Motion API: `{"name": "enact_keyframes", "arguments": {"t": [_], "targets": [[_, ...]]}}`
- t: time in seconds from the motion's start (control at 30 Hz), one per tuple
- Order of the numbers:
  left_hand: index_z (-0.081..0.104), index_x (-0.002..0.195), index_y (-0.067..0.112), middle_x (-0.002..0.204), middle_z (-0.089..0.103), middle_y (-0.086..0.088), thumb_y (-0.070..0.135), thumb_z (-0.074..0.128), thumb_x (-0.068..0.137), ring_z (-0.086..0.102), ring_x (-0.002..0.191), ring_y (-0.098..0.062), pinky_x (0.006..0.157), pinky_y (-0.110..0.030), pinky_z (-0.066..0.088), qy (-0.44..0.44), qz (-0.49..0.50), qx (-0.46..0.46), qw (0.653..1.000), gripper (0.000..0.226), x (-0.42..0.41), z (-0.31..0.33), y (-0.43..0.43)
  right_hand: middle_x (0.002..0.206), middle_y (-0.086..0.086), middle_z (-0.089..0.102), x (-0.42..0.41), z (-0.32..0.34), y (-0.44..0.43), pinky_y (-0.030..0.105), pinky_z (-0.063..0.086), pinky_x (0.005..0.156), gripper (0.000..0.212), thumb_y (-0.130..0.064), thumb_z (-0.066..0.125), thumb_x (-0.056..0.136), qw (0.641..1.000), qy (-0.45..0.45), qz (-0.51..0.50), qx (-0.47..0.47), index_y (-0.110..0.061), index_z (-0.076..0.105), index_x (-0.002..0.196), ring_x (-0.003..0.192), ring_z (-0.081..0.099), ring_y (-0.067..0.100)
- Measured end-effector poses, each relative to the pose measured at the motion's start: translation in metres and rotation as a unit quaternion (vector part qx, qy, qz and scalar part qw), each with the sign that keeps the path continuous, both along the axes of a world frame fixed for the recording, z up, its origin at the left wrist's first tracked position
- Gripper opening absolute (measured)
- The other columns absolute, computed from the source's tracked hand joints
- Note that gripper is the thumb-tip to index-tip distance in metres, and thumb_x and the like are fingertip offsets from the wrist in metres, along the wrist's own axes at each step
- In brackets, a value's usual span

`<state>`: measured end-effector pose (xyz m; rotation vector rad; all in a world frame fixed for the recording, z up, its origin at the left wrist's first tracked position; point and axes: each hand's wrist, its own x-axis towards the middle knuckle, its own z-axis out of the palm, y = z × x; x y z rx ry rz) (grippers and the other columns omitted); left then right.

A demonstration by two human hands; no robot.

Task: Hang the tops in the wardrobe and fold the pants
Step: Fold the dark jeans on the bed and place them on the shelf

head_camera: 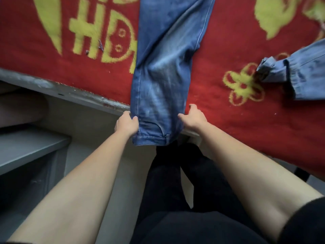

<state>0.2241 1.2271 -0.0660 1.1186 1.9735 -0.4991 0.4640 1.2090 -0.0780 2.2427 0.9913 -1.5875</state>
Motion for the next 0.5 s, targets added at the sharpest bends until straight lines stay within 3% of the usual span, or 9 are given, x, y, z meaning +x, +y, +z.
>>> {"name": "enact_keyframes", "arguments": {"t": [0.13,0.27,0.5], "targets": [[0.040,0.145,0.012,0.136,0.054,-0.018,0.031,0.047,0.098,0.049,0.126,-0.037,0.104,-0.042,0.038,-0.030,-0.030,0.111,0.993,0.051,0.023,0.065,0.044,0.142,0.020,0.050,0.032,0.052,0.049,0.038,0.039,0.104,0.066,-0.038,0.053,0.094,0.996,-0.005,-0.012,0.090,-0.012,0.030,0.150,0.131,0.047,0.036],[0.036,0.147,0.014,0.143,0.046,-0.016,0.034,0.047,0.097,0.045,0.130,-0.035,0.106,-0.044,0.037,-0.050,-0.080,0.161,0.982,0.055,0.043,0.111,0.086,0.143,0.019,0.050,0.047,0.090,0.093,0.038,0.038,0.105,0.065,-0.037,0.052,0.094,0.989,0.002,-0.027,0.143,-0.012,0.031,0.150,0.132,0.047,0.036],[0.034,0.148,0.016,0.146,0.043,-0.013,0.037,0.050,0.096,0.043,0.133,-0.032,0.107,-0.045,0.037,-0.075,-0.147,0.183,0.969,0.058,0.063,0.098,0.159,0.139,0.014,0.053,0.046,0.094,0.152,0.038,0.038,0.106,0.058,-0.031,0.052,0.094,0.975,0.019,-0.075,0.209,-0.016,0.036,0.147,0.130,0.048,0.034]]}}
